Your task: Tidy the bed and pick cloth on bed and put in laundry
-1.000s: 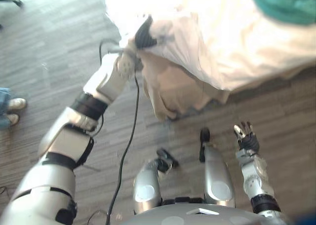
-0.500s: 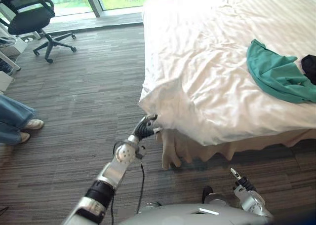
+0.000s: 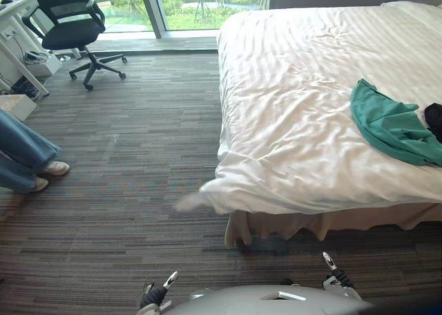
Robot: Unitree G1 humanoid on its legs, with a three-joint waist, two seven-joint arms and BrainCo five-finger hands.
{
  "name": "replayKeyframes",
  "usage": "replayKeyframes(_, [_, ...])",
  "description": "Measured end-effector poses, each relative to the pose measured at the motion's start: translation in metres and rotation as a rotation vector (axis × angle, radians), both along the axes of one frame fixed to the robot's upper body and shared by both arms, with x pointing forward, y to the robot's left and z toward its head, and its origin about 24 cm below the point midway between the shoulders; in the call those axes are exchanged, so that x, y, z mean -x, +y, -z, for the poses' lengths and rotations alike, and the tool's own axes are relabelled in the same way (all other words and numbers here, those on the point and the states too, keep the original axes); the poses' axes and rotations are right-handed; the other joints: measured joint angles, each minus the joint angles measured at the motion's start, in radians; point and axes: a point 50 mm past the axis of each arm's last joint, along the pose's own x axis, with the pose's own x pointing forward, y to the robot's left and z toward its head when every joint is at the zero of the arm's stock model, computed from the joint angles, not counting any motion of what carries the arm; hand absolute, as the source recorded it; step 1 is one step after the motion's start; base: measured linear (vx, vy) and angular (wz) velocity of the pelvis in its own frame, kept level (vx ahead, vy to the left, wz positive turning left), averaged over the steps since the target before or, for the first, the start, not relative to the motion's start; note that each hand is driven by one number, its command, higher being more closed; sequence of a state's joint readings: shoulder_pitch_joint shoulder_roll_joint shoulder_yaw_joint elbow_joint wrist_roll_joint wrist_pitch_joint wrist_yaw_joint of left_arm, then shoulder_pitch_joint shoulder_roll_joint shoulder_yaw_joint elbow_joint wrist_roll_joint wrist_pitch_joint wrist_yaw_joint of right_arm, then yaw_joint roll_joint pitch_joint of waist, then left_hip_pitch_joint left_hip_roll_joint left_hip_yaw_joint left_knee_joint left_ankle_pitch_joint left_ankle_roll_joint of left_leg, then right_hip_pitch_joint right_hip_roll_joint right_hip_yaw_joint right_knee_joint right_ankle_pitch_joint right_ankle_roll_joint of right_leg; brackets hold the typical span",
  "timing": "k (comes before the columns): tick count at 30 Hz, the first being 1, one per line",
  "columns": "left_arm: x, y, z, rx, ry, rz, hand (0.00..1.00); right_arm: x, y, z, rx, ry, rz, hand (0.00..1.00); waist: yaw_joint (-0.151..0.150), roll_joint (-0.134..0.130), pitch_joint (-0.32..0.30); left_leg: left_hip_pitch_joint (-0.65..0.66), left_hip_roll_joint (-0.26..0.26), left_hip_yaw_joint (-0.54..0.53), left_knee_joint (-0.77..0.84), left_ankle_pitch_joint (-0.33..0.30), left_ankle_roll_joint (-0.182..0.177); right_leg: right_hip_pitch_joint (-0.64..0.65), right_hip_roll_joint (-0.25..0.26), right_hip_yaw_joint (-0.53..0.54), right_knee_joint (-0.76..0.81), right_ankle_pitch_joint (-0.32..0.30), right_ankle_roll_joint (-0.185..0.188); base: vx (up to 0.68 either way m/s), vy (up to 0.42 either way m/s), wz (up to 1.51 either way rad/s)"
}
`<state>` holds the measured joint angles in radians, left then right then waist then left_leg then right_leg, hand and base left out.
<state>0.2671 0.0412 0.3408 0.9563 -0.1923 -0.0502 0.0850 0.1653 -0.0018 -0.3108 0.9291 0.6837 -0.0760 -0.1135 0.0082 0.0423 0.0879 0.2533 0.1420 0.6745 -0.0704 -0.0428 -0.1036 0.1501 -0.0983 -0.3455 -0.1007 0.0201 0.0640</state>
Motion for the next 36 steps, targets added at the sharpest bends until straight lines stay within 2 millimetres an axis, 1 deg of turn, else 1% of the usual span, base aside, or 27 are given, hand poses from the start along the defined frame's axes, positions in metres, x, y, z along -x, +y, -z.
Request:
replayKeyframes(2, [0.001, -0.007, 0.001, 0.017, 0.003, 0.028, 0.00, 0.004, -0.002, 0.000, 0.024, 0.020, 0.022, 0.00, 0.002, 0.000, -0.010, 0.009, 0.000, 0.002, -0.004, 0.000, 0.000, 0.006, 0.000, 0.000, 0.000, 0.000, 0.000, -0.04, -0.027, -0.03])
replayKeyframes(3, [0.000, -0.011, 0.002, 0.028, 0.003, 0.047, 0.00, 0.006, -0.003, 0.000, 0.036, 0.036, 0.035, 0.00, 0.004, -0.005, -0.016, 0.009, 0.000, 0.003, -0.008, 0.001, -0.001, 0.006, 0.001, -0.001, 0.000, -0.001, 0.001, -0.04, -0.031, -0.02])
replayKeyframes(5, [-0.003, -0.018, 0.003, 0.052, -0.016, 0.065, 0.00, 0.011, -0.005, 0.000, 0.063, 0.076, 0.073, 0.00, 0.006, -0.005, -0.029, 0.010, 0.001, 0.005, -0.015, 0.003, -0.003, 0.006, 0.004, -0.001, 0.000, -0.005, 0.002, -0.02, -0.014, -0.01])
replayKeyframes(9, [-0.024, -0.020, 0.000, 0.078, -0.113, 0.087, 0.00, 0.015, -0.013, -0.004, 0.139, 0.138, 0.148, 0.00, 0.008, -0.011, -0.032, 0.015, 0.010, 0.010, -0.015, 0.005, -0.009, 0.005, 0.011, -0.003, 0.002, -0.010, 0.001, 0.01, -0.028, -0.01])
replayKeyframes(11, [-0.034, -0.021, -0.002, 0.092, -0.162, 0.104, 0.00, 0.005, -0.024, -0.013, 0.234, 0.130, 0.126, 0.00, 0.008, -0.012, -0.032, 0.016, 0.015, 0.016, -0.015, 0.005, -0.012, 0.003, 0.016, -0.005, 0.005, -0.010, 0.001, 0.02, -0.040, -0.09])
replayKeyframes(12, [-0.040, -0.023, -0.005, 0.103, -0.200, 0.119, 0.00, -0.008, -0.034, -0.024, 0.306, 0.085, 0.119, 0.00, 0.009, -0.013, -0.032, 0.019, 0.018, 0.022, -0.014, 0.005, -0.014, 0.002, 0.019, -0.006, 0.005, -0.010, 0.001, 0.00, -0.041, -0.13])
replayKeyframes(14, [-0.046, -0.024, -0.006, 0.116, -0.235, 0.121, 0.00, -0.030, -0.055, -0.045, 0.428, 0.002, 0.105, 0.00, 0.009, -0.016, -0.031, 0.024, 0.021, 0.026, -0.014, 0.003, -0.016, 0.005, 0.021, -0.016, 0.005, -0.009, 0.001, 0.00, -0.040, -0.07])
replayKeyframes(15, [-0.051, -0.024, -0.008, 0.120, -0.257, 0.135, 0.00, -0.047, -0.071, -0.063, 0.515, -0.067, 0.110, 0.00, 0.009, -0.021, -0.034, 0.024, 0.022, 0.025, -0.014, 0.003, -0.018, 0.005, 0.022, -0.025, 0.005, -0.010, 0.001, -0.01, -0.040, -0.01])
replayKeyframes(16, [-0.054, -0.024, -0.009, 0.120, -0.270, 0.146, 0.00, -0.066, -0.087, -0.084, 0.604, -0.142, 0.102, 1.00, 0.009, -0.026, -0.035, 0.024, 0.023, 0.025, -0.014, 0.002, -0.019, 0.005, 0.023, -0.027, 0.005, -0.010, 0.001, -0.01, -0.037, -0.01])
replayKeyframes(17, [-0.054, -0.024, -0.010, 0.122, -0.274, 0.145, 0.00, -0.075, -0.094, -0.094, 0.647, -0.177, 0.095, 1.00, 0.009, -0.029, -0.036, 0.024, 0.023, 0.025, -0.014, 0.002, -0.019, 0.005, 0.024, -0.028, 0.005, -0.010, 0.001, 0.00, 0.000, 0.00])
replayKeyframes(18, [-0.055, -0.022, -0.010, 0.121, -0.276, 0.148, 0.00, -0.090, -0.108, -0.115, 0.727, -0.241, 0.088, 1.00, 0.009, -0.037, -0.035, 0.024, 0.023, 0.023, -0.014, 0.002, -0.019, 0.005, 0.024, -0.029, 0.005, -0.010, 0.001, 0.00, 0.000, 0.00])
replayKeyframes(19, [-0.054, -0.021, -0.010, 0.116, -0.275, 0.149, 0.00, -0.101, -0.124, -0.135, 0.795, -0.279, 0.073, 1.00, 0.009, -0.040, -0.037, 0.023, 0.023, 0.020, -0.014, 0.002, -0.019, 0.005, 0.025, -0.032, 0.005, -0.010, 0.001, -0.02, -0.030, 0.04])
replayKeyframes(20, [-0.054, -0.019, -0.010, 0.113, -0.274, 0.149, 0.00, -0.104, -0.134, -0.144, 0.821, -0.295, 0.061, 1.00, 0.011, -0.043, -0.037, 0.021, 0.023, 0.016, -0.014, 0.002, -0.019, 0.005, 0.024, -0.037, 0.005, -0.010, 0.001, -0.02, -0.036, 0.17])
replayKeyframes(21, [-0.050, -0.016, -0.011, 0.103, -0.270, 0.160, 0.00, -0.109, -0.150, -0.160, 0.858, -0.371, 0.024, 1.00, 0.010, -0.050, -0.037, 0.010, 0.021, -0.004, -0.014, 0.002, -0.019, 0.002, 0.023, -0.050, 0.005, -0.011, 0.002, 0.00, -0.027, 0.23])
replayKeyframes(22, [-0.045, -0.013, -0.011, 0.097, -0.250, 0.181, 0.00, -0.112, -0.161, -0.179, 0.922, -0.448, -0.034, 1.00, 0.009, -0.054, -0.036, 0.004, 0.018, -0.019, -0.016, 0.002, -0.019, -0.001, 0.022, -0.055, 0.005, -0.011, 0.002, 0.00, -0.024, 0.22])
replayKeyframes(23, [-0.040, -0.011, -0.010, 0.092, -0.237, 0.181, 0.00, -0.116, -0.164, -0.189, 0.950, -0.489, -0.072, 1.00, 0.009, -0.054, -0.035, 0.001, 0.017, -0.025, -0.017, 0.002, -0.019, -0.001, 0.022, -0.057, 0.005, -0.011, 0.002, 0.00, -0.015, 0.15])
replayKeyframes(24, [-0.029, -0.008, -0.009, 0.086, -0.209, 0.173, 0.00, -0.125, -0.163, -0.214, 1.009, -0.585, -0.146, 1.00, 0.004, -0.051, -0.036, -0.006, 0.015, -0.030, -0.017, 0.003, -0.019, -0.004, 0.020, -0.063, 0.005, -0.011, 0.002, 0.00, -0.007, 0.09])
replayKeyframes(25, [-0.024, -0.007, -0.009, 0.083, -0.197, 0.171, 0.00, -0.130, -0.160, -0.226, 1.036, -0.635, -0.188, 1.00, -0.002, -0.050, -0.037, -0.009, 0.014, -0.032, -0.016, 0.003, -0.019, -0.004, 0.019, -0.063, 0.005, -0.011, 0.002, 0.02, -0.005, 0.08])
replayKeyframes(26, [-0.016, -0.004, -0.008, 0.075, -0.178, 0.166, 0.00, -0.142, -0.152, -0.249, 1.079, -0.733, -0.281, 1.00, -0.013, -0.051, -0.036, -0.013, 0.011, -0.037, -0.016, 0.005, -0.016, -0.004, 0.017, -0.065, 0.005, -0.010, 0.002, 0.01, -0.009, 0.10])
replayKeyframes(27, [-0.010, -0.002, -0.008, 0.070, -0.161, 0.165, 0.00, -0.155, -0.139, -0.266, 1.095, -0.819, -0.362, 1.00, -0.019, -0.052, -0.035, -0.017, 0.004, -0.056, -0.015, 0.008, -0.012, -0.003, 0.016, -0.074, 0.005, -0.010, 0.002, 0.00, -0.017, 0.14])
replayKeyframes(28, [-0.010, -0.002, -0.008, 0.067, -0.160, 0.176, 0.00, -0.163, -0.127, -0.275, 1.093, -0.878, -0.431, 1.00, -0.020, -0.056, -0.033, -0.019, 0.002, -0.062, -0.015, 0.011, -0.011, -0.002, 0.016, -0.078, 0.005, -0.010, 0.002, -0.04, -0.034, 0.20])
replayKeyframes(29, [-0.012, -0.003, -0.009, 0.063, -0.162, 0.204, 0.00, -0.176, -0.106, -0.282, 1.067, -0.945, -0.552, 1.00, -0.018, -0.062, -0.029, -0.023, -0.001, -0.075, -0.015, 0.018, -0.009, -0.001, 0.014, -0.081, 0.005, -0.008, 0.002, -0.04, -0.033, 0.17])
replayKeyframes(31, [-0.015, -0.005, -0.009, 0.060, -0.176, 0.214, 0.00, -0.188, -0.086, -0.284, 1.025, -0.992, -0.664, 1.00, -0.017, -0.065, -0.026, -0.025, -0.003, -0.084, -0.015, 0.022, -0.006, 0.000, 0.012, -0.083, 0.005, -0.005, 0.002, -0.05, -0.027, 0.11])
replayKeyframes(32, [-0.017, -0.007, -0.009, 0.058, -0.183, 0.226, 0.00, -0.194, -0.071, -0.282, 0.991, -1.021, -0.742, 1.00, -0.014, -0.066, -0.022, -0.025, -0.004, -0.084, -0.015, 0.022, -0.005, 0.000, 0.011, -0.084, 0.005, -0.003, 0.001, -0.07, -0.026, 0.06])
replayKeyframes(34, [-0.019, -0.009, -0.010, 0.054, -0.194, 0.239, 0.00, -0.210, -0.027, -0.271, 0.844, -1.083, -0.918, 1.00, 0.003, -0.062, -0.012, -0.027, -0.005, -0.095, -0.015, 0.025, -0.001, 0.003, 0.009, -0.091, 0.005, 0.003, -0.003, -0.10, -0.034, 0.10])
replayKeyframes(35, [-0.020, -0.009, -0.010, 0.054, -0.194, 0.239, 0.00, -0.211, -0.022, -0.269, 0.827, -1.088, -0.934, 1.00, 0.005, -0.061, -0.011, -0.027, -0.005, -0.099, -0.015, 0.025, -0.001, 0.004, 0.009, -0.094, 0.005, 0.003, -0.003, -0.09, -0.036, 0.21])
replayKeyframes(36, [-0.020, -0.009, -0.009, 0.054, -0.196, 0.239, 0.00, -0.213, -0.006, -0.263, 0.768, -1.100, -0.987, 1.00, 0.010, -0.058, -0.008, -0.027, -0.006, -0.115, -0.016, 0.027, 0.001, 0.007, 0.007, -0.105, 0.004, 0.003, -0.003, -0.08, -0.029, 0.29])
